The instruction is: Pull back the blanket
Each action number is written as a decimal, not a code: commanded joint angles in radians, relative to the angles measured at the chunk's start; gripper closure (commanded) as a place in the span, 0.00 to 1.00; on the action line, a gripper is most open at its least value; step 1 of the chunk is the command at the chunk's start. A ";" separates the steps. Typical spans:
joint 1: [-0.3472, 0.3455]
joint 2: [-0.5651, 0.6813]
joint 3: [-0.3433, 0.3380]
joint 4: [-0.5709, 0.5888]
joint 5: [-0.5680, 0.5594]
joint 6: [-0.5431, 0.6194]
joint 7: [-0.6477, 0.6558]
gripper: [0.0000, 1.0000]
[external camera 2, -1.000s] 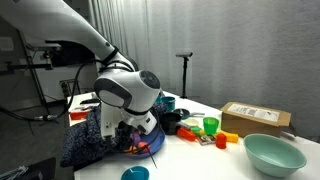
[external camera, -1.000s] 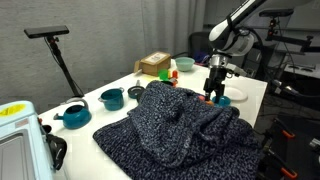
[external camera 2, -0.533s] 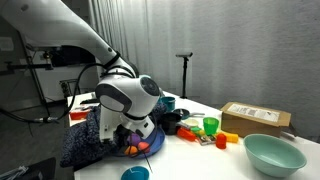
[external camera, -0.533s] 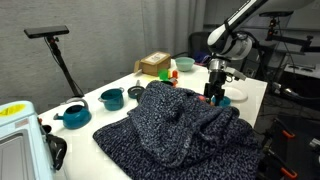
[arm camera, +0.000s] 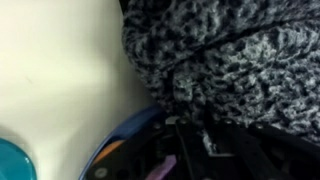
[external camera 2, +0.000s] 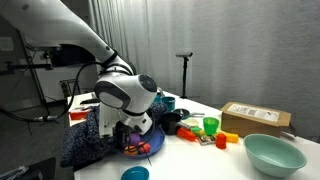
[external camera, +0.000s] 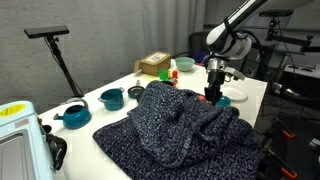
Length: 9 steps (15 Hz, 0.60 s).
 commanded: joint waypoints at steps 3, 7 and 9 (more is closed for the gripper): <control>0.035 -0.189 0.004 -0.042 -0.114 -0.002 0.005 1.00; 0.086 -0.307 0.033 -0.050 -0.084 0.046 -0.056 0.99; 0.124 -0.345 0.052 -0.048 -0.035 0.101 -0.081 0.99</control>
